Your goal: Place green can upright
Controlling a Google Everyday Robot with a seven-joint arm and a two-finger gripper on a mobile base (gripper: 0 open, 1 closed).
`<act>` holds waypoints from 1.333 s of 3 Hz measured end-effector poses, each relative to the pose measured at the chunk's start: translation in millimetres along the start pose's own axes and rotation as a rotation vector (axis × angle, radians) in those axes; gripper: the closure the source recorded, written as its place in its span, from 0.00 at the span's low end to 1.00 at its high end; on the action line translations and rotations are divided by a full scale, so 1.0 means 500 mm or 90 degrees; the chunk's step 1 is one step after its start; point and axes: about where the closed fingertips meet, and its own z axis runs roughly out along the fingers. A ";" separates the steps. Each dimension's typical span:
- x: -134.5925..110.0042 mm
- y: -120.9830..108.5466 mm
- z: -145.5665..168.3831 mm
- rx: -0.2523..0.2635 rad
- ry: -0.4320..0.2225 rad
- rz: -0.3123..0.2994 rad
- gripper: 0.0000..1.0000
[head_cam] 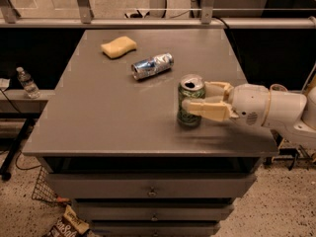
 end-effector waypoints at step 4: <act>-0.008 0.009 0.016 -0.011 0.001 -0.004 0.11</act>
Offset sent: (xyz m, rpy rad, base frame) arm -0.0002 0.0020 0.0013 -0.0016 -0.0014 0.0043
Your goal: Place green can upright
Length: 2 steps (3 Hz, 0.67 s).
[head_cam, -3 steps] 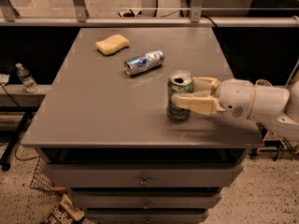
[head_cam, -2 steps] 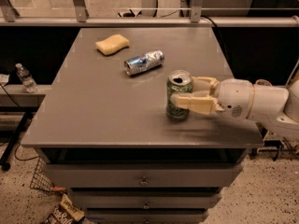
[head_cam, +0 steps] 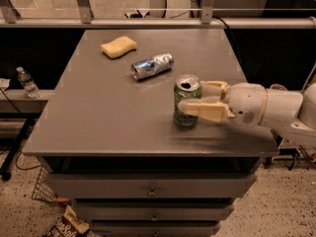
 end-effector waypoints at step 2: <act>-0.001 0.002 0.004 -0.002 0.000 -0.001 0.00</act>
Offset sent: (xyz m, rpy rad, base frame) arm -0.0003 0.0018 0.0005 -0.0002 -0.0008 0.0033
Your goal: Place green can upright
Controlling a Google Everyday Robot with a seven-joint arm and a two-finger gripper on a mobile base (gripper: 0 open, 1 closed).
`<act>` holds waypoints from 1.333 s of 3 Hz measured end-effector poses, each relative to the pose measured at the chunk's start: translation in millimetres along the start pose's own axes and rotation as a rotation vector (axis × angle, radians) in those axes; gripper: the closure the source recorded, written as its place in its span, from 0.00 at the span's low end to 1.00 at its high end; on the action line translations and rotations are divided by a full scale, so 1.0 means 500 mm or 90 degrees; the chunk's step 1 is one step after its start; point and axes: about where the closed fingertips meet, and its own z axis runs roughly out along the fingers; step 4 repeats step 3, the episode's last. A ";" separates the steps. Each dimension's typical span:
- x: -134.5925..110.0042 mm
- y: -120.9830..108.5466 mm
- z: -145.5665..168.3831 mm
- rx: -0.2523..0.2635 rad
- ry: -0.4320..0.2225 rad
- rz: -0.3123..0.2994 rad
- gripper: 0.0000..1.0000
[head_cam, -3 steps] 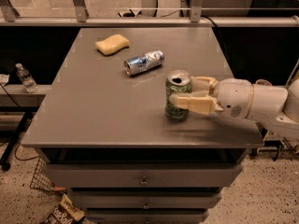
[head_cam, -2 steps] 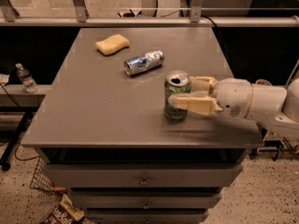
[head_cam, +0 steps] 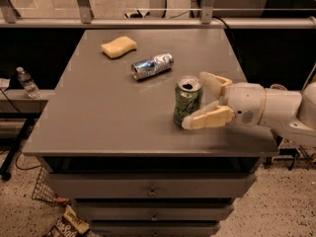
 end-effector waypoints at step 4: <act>-0.120 -0.011 -0.042 0.021 0.154 -0.100 0.00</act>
Offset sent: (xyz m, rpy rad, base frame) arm 0.0080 -0.0443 0.1034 -0.4608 -0.1141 -0.0279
